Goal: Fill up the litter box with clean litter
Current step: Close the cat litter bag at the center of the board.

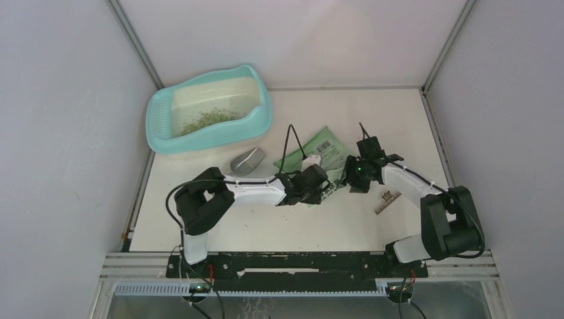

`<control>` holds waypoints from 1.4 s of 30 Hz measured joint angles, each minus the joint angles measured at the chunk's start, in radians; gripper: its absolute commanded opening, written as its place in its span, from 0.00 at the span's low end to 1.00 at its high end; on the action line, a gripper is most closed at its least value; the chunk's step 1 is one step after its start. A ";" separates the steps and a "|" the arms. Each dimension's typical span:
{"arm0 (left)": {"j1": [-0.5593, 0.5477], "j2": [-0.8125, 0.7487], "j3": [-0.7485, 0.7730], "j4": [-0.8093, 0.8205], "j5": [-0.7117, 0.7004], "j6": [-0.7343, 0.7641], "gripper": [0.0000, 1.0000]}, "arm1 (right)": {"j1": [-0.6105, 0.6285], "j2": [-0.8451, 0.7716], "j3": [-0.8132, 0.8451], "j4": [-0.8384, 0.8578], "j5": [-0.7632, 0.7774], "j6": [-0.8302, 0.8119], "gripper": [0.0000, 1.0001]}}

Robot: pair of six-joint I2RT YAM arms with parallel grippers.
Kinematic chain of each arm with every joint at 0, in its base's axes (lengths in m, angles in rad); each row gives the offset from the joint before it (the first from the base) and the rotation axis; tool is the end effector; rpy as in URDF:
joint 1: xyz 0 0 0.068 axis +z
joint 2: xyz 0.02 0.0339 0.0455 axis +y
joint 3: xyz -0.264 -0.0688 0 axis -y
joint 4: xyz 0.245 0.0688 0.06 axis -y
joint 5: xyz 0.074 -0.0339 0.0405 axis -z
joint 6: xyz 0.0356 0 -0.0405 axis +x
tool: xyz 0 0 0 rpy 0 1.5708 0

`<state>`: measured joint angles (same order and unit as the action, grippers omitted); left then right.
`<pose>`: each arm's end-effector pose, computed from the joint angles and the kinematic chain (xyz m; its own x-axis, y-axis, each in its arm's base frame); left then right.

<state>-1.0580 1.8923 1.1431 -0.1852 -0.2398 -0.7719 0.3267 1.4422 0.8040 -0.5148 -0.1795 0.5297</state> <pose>0.1978 -0.3341 0.1537 -0.8248 0.0840 -0.5591 0.2817 0.9185 -0.2776 0.2470 0.0904 0.1779 -0.9412 0.2060 -0.2677 0.1057 0.9323 0.3458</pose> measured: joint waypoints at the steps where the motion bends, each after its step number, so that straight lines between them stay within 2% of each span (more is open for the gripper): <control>1: 0.000 -0.002 -0.005 0.006 0.000 -0.002 0.42 | -0.028 -0.012 -0.015 0.002 -0.006 0.000 0.59; 6: 0.001 -0.004 -0.016 0.030 -0.001 -0.007 0.42 | -0.188 -0.051 -0.043 0.003 -0.018 0.003 0.71; 17: 0.007 -0.015 -0.040 0.060 0.006 -0.014 0.41 | -0.423 -0.027 0.019 0.032 -0.098 0.042 0.76; 28: 0.013 -0.021 -0.051 0.074 0.016 -0.015 0.41 | -0.460 0.228 0.208 0.080 -0.225 0.090 0.74; 33: 0.015 -0.023 -0.056 0.079 0.019 -0.015 0.41 | -0.441 0.310 0.257 0.077 -0.243 0.093 0.67; 36: 0.017 -0.025 -0.061 0.087 0.024 -0.015 0.40 | -0.418 0.315 0.257 0.054 -0.233 0.087 0.57; 38: 0.018 -0.027 -0.065 0.092 0.027 -0.015 0.40 | -0.401 0.315 0.258 0.037 -0.217 0.079 0.45; 42: 0.021 -0.030 -0.071 0.100 0.033 -0.015 0.40 | -0.369 0.315 0.272 -0.011 -0.171 0.062 0.27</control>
<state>-1.0374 1.8626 1.0718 -0.0853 -0.2070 -0.7868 -0.0425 1.7576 1.0760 -0.5262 -0.3508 0.5915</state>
